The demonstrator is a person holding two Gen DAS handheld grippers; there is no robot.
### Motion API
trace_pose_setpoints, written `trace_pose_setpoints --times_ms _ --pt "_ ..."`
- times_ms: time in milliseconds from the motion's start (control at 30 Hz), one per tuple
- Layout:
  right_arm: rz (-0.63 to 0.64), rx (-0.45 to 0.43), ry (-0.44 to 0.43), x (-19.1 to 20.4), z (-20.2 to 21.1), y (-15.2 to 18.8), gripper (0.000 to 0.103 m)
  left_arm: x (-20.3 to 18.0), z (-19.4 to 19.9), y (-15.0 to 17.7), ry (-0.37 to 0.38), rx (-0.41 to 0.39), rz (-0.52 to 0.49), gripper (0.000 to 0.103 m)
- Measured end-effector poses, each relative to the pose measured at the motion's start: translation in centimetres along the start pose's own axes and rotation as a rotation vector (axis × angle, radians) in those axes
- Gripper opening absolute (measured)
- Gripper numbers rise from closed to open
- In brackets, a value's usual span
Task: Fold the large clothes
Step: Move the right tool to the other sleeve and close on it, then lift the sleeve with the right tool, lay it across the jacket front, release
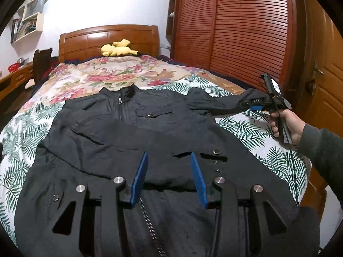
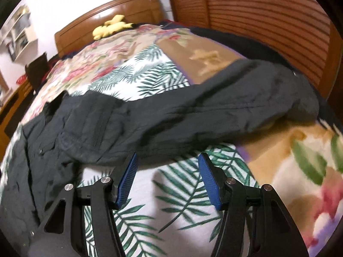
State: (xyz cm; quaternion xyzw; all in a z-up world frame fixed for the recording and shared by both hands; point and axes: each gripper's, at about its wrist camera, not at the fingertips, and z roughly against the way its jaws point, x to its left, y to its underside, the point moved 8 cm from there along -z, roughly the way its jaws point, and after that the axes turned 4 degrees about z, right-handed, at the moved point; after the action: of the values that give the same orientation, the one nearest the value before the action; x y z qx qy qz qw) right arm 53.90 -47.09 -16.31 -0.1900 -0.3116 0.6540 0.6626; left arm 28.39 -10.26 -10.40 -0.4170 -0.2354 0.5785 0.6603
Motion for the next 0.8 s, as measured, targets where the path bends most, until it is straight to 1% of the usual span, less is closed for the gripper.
trace_pose_setpoints --times_ms 233,400,467,500,533,567,600,633,733,800 --pt "-0.164 -0.001 -0.026 -2.6 -0.5 -1.1 0.06 0.4 -0.1 0.1 -0.004 0.011 0.011 0.04" --pt "-0.181 -0.003 0.034 -3.8 -0.8 -2.3 0.059 0.3 -0.3 0.3 -0.009 0.015 0.003 0.04" --pt "-0.168 0.001 0.063 -4.0 -1.0 -2.7 0.046 0.2 -0.4 0.3 -0.013 0.018 -0.001 0.04" --pt "-0.154 0.002 0.074 -4.1 -1.0 -2.9 0.031 0.3 -0.4 0.3 -0.013 0.019 -0.002 0.04" --pt "-0.143 0.001 0.074 -3.9 -1.0 -3.1 0.02 0.3 -0.4 0.4 -0.015 0.019 -0.005 0.04" --pt "-0.123 -0.009 0.078 -3.7 -0.6 -3.4 0.017 0.3 -0.4 0.4 -0.016 0.018 -0.006 0.04" --pt "-0.106 -0.028 0.082 -3.4 -0.1 -3.9 0.012 0.3 -0.4 0.4 -0.016 0.019 -0.005 0.04" --pt "-0.087 -0.049 0.08 -3.0 0.5 -4.4 0.009 0.3 -0.4 0.3 -0.015 0.019 -0.005 0.04" --pt "-0.016 -0.106 0.083 -0.9 2.4 -5.8 0.006 0.2 -0.3 0.3 -0.012 0.018 -0.007 0.04" --pt "0.045 -0.151 0.074 1.3 4.3 -6.9 0.006 0.1 -0.2 0.3 -0.01 0.017 -0.011 0.04"
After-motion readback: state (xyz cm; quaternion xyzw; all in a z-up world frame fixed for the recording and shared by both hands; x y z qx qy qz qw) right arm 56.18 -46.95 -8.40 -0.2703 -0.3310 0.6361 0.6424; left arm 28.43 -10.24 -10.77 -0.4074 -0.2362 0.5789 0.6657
